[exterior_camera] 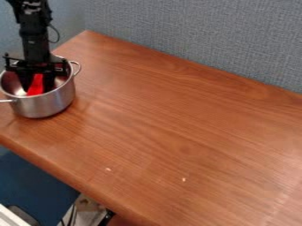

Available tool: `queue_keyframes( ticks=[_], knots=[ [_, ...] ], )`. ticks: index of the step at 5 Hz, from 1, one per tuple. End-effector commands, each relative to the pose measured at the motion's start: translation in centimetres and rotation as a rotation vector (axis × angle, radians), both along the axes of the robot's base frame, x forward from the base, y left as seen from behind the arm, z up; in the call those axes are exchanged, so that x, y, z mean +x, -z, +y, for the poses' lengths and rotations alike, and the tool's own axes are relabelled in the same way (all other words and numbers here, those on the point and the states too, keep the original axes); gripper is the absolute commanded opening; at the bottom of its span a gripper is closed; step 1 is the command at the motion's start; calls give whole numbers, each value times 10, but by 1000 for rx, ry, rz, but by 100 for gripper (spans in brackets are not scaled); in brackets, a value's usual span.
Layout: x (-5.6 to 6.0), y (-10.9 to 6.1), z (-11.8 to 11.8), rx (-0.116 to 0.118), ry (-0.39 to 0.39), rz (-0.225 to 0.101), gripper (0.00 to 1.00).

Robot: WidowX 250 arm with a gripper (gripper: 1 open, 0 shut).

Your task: Move the red object from the metal pot to the table

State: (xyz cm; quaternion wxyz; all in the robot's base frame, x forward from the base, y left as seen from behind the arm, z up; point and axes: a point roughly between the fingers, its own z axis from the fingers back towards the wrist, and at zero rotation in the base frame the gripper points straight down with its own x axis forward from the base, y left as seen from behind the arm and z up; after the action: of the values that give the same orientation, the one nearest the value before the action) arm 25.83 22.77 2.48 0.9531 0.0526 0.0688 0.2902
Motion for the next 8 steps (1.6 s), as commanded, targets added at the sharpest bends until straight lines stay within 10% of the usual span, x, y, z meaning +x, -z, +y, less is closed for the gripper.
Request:
queue_keyframes(
  ticks=[1, 3, 5, 8],
  knots=[
    [-18, 5, -4, -12, -37, 39, 0],
    [2, -13, 3, -9, -58, -36, 0],
    [-2, -63, 5, -66, 20, -51, 0],
    [-32, -64, 34, -120, -92, -35, 0]
  ],
)
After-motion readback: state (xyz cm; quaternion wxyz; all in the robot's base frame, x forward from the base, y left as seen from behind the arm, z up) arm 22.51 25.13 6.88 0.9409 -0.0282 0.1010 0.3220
